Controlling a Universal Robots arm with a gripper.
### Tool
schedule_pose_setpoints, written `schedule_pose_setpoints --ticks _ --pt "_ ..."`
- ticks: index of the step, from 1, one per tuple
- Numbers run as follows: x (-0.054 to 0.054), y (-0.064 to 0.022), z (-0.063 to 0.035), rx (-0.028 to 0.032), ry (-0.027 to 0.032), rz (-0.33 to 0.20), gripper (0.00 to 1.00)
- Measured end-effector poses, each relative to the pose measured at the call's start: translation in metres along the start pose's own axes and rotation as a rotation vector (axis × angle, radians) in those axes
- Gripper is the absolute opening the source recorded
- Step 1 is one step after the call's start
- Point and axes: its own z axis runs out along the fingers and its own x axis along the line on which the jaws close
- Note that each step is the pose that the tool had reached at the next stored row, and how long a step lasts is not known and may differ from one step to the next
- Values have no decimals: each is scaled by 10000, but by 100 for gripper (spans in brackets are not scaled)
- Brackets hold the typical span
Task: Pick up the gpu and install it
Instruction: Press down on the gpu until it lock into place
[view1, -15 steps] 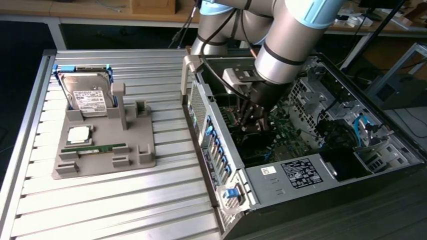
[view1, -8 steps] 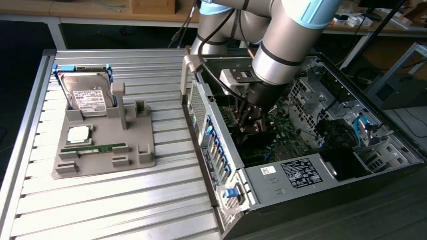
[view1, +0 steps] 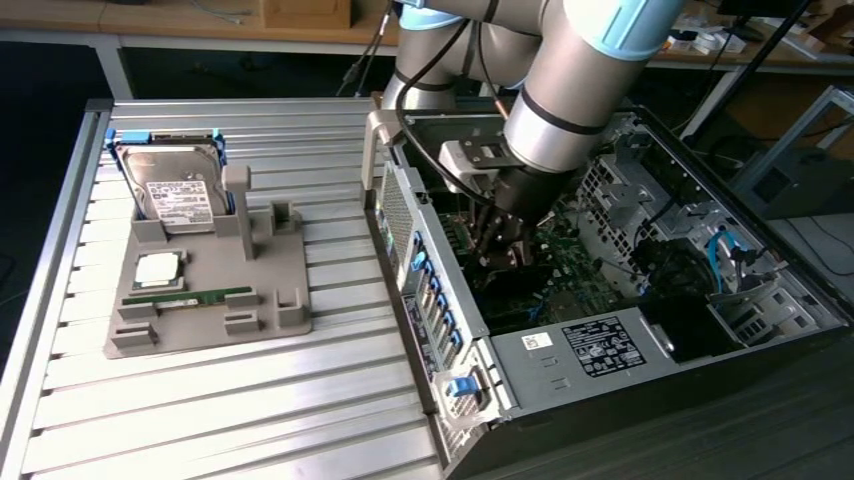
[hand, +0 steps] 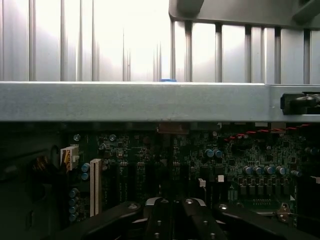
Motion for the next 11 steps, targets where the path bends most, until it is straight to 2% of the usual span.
schedule_pose_setpoints --ticks 3,5,7,8,9,10,11 --pt "18 15 1 -4 14 -172 11" --pt "17 15 6 -11 43 -550 11" --pt "18 15 8 -27 96 -1240 11" --pt "18 15 11 -26 98 -1309 11" --pt "13 20 -47 -21 90 -1313 11" --pt "-38 46 -136 -26 98 -1315 11" --pt "-155 124 -88 -25 89 -1316 11"
